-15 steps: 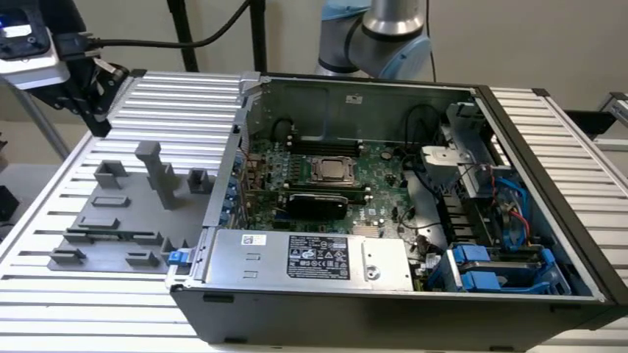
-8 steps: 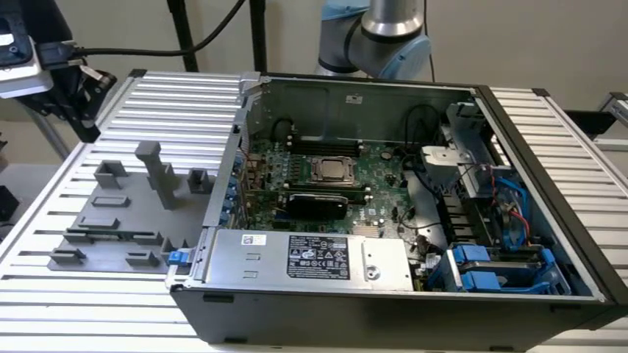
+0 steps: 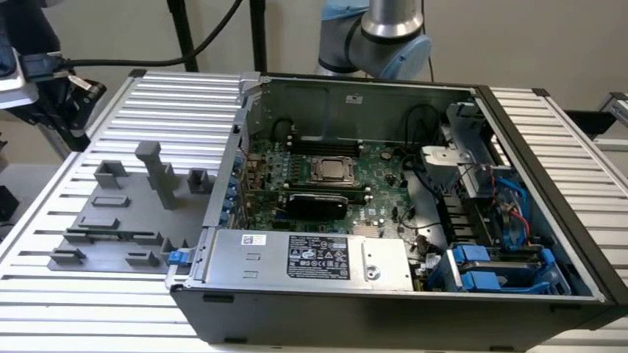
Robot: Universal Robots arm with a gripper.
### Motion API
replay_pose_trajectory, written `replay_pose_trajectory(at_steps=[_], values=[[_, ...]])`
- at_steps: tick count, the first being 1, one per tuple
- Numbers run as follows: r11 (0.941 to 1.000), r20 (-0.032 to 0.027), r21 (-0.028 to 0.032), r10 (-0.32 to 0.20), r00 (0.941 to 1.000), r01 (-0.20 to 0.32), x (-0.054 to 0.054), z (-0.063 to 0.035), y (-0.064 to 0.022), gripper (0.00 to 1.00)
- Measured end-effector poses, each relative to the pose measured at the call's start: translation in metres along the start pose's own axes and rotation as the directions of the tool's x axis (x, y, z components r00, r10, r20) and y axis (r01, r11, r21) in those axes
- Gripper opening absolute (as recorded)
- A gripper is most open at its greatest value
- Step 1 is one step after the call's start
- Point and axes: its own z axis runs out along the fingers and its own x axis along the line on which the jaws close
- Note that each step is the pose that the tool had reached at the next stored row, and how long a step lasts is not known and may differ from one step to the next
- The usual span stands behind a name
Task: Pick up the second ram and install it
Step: 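Reach for the second ram, then pick up the second ram and move it above second insertion slot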
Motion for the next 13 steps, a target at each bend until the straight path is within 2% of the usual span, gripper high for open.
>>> replay_pose_trajectory(at_steps=[4, 8, 13], values=[[1.0, -0.0003, 0.0001, -0.007, 1.0, 0.007, 0.0012, 0.0001, -0.0043, 0.0], [0.9994, -0.0012, -0.0002, -0.034, 0.9994, 0.034, 0.0018, 0.0008, -0.0048, 0.0], [0.9993, -0.0015, -0.0002, -0.038, 0.9993, 0.038, 0.0018, 0.0007, -0.0048, 0.0]])
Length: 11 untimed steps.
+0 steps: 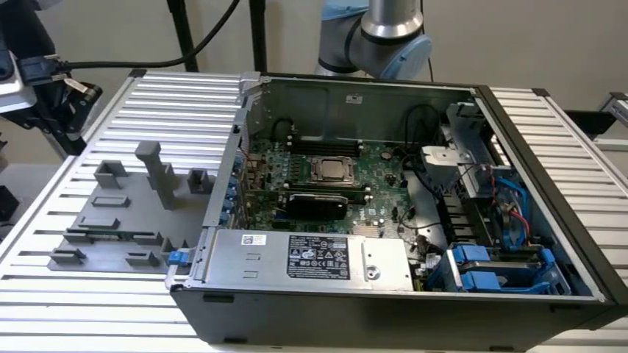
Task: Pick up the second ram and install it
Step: 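Pick up the second ram and move it above second insertion slot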
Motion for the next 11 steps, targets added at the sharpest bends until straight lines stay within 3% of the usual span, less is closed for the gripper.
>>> replay_pose_trajectory(at_steps=[11], values=[[1.0, 0.0011, 0.0003, -0.006, 1.0, 0.006, 0.0001, 0.0006, 0.0012, 0.0]])
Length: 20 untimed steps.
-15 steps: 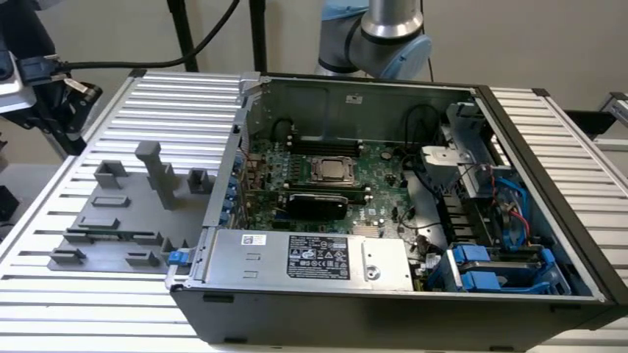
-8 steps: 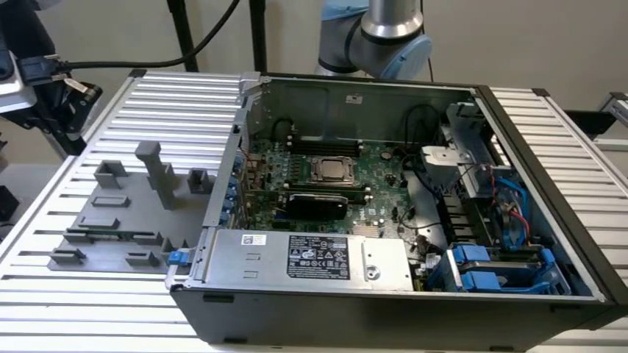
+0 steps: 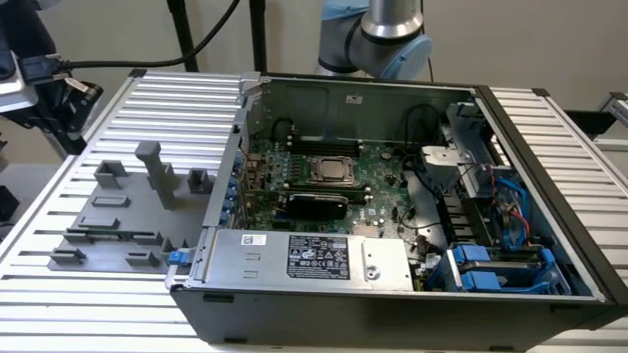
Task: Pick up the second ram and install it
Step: 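Pick up the second ram and move it above second insertion slot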
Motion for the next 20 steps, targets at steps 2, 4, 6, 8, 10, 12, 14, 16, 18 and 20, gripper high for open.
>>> replay_pose_trajectory(at_steps=[2, 4, 6, 8, 10, 12, 14, 16, 18, 20], values=[[0.9994, -0.0012, -0.0001, -0.033, 0.9994, 0.033, 0.0, 0.0008, 0.0, 0.0], [0.9976, -0.0027, -0.0004, -0.07, 0.9976, 0.07, 0.0, 0.0018, 0.0, 0.0], [0.9943, -0.0041, -0.0008, -0.106, 0.9943, 0.106, 0.0, 0.003, -0.0001, 0.0], [0.9899, -0.0055, -0.0012, -0.142, 0.9899, 0.142, 0.0, 0.0042, -0.0001, 0.0], [0.9841, -0.0068, -0.0016, -0.177, 0.9841, 0.177, 0.0, 0.0056, -0.0002, 0.0], [0.9769, -0.0082, -0.0022, -0.214, 0.9769, 0.214, 0.0, 0.007, -0.0002, 0.0], [0.9687, -0.0095, -0.0027, -0.248, 0.9687, 0.248, 0.0, 0.0084, -0.0003, 0.0], [0.9588, -0.0108, -0.0033, -0.284, 0.9587, 0.284, 0.0, 0.0102, -0.0003, 0.0], [0.9479, -0.0122, -0.0039, -0.319, 0.9478, 0.318, 0.0, 0.012, -0.0004, 0.0], [0.9356, -0.0134, -0.0047, -0.353, 0.9356, 0.353, 0.0, 0.0139, -0.0005, 0.0]])
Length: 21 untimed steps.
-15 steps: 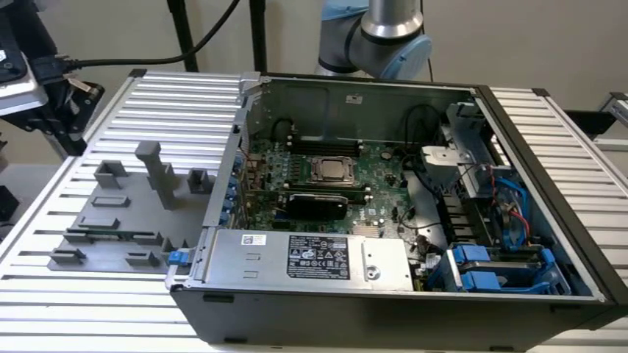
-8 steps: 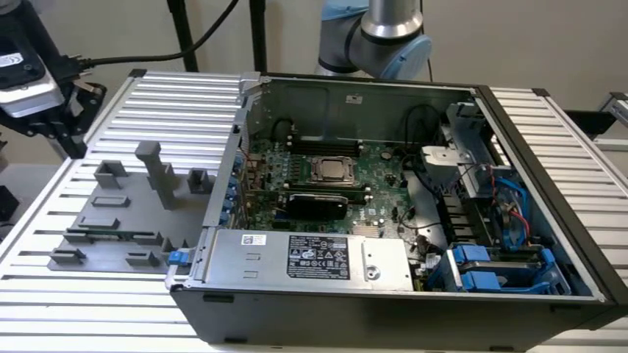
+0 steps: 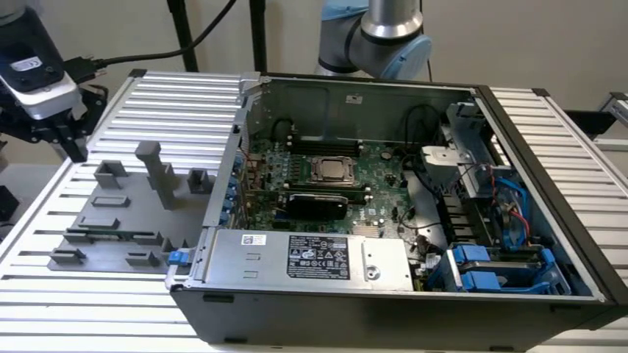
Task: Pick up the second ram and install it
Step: 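Pick up the second ram and move it above second insertion slot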
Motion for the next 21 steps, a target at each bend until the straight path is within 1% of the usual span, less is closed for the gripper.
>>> replay_pose_trajectory(at_steps=[2, 5, 7, 10, 13, 16, 19, 21], values=[[0.9993, -0.0014, -0.0003, -0.037, 0.9993, 0.037, 0.0, 0.0019, -0.0001, 0.0], [0.9959, -0.0037, -0.0007, -0.091, 0.9959, 0.091, 0.0, 0.0045, -0.0002, 0.0], [0.992, -0.005, -0.0011, -0.127, 0.9919, 0.127, 0.0, 0.0063, -0.0002, 0.0], [0.9836, -0.0071, -0.0017, -0.18, 0.9836, 0.18, 0.0, 0.009, -0.0004, 0.0], [0.9724, -0.0092, -0.0025, -0.234, 0.9723, 0.234, 0.0, 0.0116, -0.0004, 0.0], [0.9583, -0.011, -0.0034, -0.286, 0.9583, 0.286, 0.0, 0.0138, -0.0005, 0.0], [0.941, -0.0131, -0.0044, -0.338, 0.9409, 0.338, 0.0, 0.0159, -0.0006, 0.0], [0.9282, -0.0142, -0.0051, -0.372, 0.9281, 0.372, 0.0, 0.0174, -0.0007, 0.0]])
